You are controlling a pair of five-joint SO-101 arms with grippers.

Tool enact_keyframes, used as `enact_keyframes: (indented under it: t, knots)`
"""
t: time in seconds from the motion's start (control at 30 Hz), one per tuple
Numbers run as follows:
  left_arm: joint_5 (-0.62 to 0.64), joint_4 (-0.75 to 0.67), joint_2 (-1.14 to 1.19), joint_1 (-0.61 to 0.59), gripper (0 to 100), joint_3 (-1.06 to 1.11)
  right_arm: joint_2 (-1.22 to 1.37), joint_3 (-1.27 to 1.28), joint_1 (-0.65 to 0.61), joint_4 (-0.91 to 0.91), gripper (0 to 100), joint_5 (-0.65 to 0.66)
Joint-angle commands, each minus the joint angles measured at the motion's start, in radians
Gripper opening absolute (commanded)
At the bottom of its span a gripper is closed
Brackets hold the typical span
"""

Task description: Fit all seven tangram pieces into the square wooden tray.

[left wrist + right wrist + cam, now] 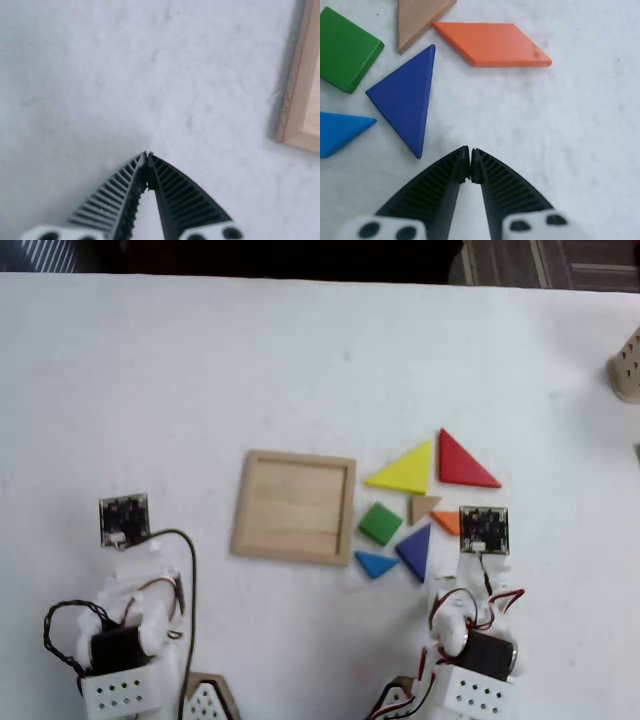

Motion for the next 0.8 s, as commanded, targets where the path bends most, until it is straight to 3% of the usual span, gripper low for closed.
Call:
enact_keyframes:
  t: [0.0,0.23,0.67,0.77]
  knots:
    - [-0.009,-0.026,-0.008,0.056,2,-0.002,-0.015,0.009,-0.041,-0.015,1.9,-0.005]
    - [-0.009,-0.068,-0.008,0.193,3,-0.044,-0.015,0.005,-0.058,-0.013,1.8,-0.005]
    - [-0.017,-0.153,-0.008,0.2,3,-0.101,-0.016,0.002,-0.048,-0.03,2.1,-0.005]
    - [-0.112,-0.239,-0.008,0.2,3,-0.063,-0.016,0.003,0.005,-0.03,2.1,-0.005]
